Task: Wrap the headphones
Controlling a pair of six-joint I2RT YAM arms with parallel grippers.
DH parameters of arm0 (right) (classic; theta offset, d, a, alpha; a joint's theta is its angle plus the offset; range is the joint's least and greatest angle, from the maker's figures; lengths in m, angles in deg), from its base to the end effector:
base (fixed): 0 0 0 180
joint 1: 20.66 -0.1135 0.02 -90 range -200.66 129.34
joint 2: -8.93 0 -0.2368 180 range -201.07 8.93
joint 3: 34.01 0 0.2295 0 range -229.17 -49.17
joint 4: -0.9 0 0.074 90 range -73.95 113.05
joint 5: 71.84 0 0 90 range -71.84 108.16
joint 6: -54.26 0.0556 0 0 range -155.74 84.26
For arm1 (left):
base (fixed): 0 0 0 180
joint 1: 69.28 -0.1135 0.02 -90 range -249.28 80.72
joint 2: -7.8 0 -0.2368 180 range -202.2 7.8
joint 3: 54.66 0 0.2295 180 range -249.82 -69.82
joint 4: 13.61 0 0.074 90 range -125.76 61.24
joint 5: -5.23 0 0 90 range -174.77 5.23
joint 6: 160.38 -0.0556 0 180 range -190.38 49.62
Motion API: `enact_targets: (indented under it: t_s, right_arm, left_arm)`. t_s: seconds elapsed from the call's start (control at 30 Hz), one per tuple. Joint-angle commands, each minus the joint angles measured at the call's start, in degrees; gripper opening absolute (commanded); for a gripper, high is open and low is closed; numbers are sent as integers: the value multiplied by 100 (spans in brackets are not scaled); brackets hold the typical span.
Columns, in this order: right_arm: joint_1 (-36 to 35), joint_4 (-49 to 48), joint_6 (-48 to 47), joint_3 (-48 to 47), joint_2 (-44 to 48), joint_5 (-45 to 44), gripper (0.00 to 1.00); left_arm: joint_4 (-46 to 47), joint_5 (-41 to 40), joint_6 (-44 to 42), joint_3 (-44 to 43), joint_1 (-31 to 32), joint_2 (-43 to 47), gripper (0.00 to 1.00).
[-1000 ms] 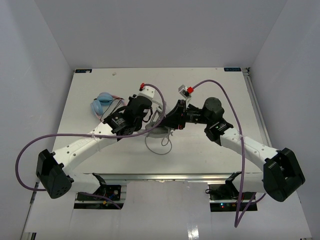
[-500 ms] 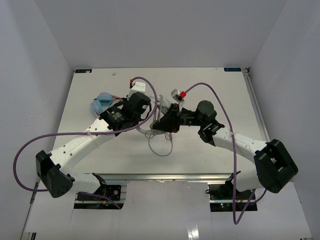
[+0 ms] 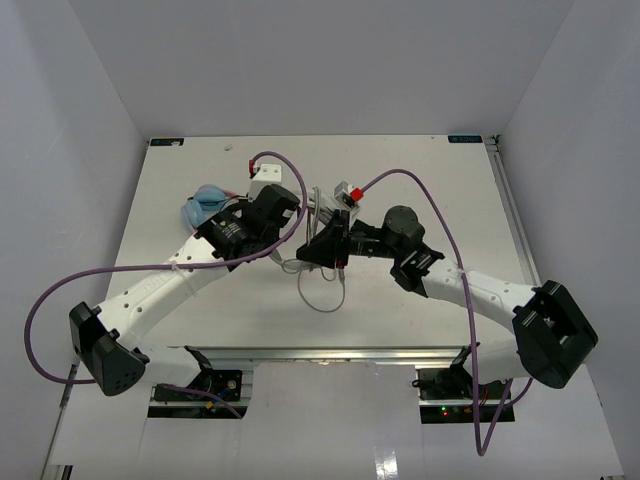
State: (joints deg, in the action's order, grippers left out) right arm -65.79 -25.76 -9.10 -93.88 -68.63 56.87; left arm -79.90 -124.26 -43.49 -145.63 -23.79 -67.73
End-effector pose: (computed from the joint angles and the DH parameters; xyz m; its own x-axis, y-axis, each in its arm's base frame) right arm 0.1895 0.2397 0.2933 -0.3451 0.1493 -0.9266 -0.9332 0.0512 0.3557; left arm 0.2046 -0.1577 0.3132 -0.6065 0.1190 -0.7861 -0.0061 0.9880 0.1543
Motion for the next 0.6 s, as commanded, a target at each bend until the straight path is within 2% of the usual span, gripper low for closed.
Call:
enact_targets:
  t_s: [0.0,0.57]
  right_arm:
    - [-201,226,-247,-357,-191,-187,24]
    - [-447,440,-680,-590,-600,-205,40]
  left_arm:
    - [623,160,641,-288,-23,235,0]
    - [621,138,739,-461,-21,479,0]
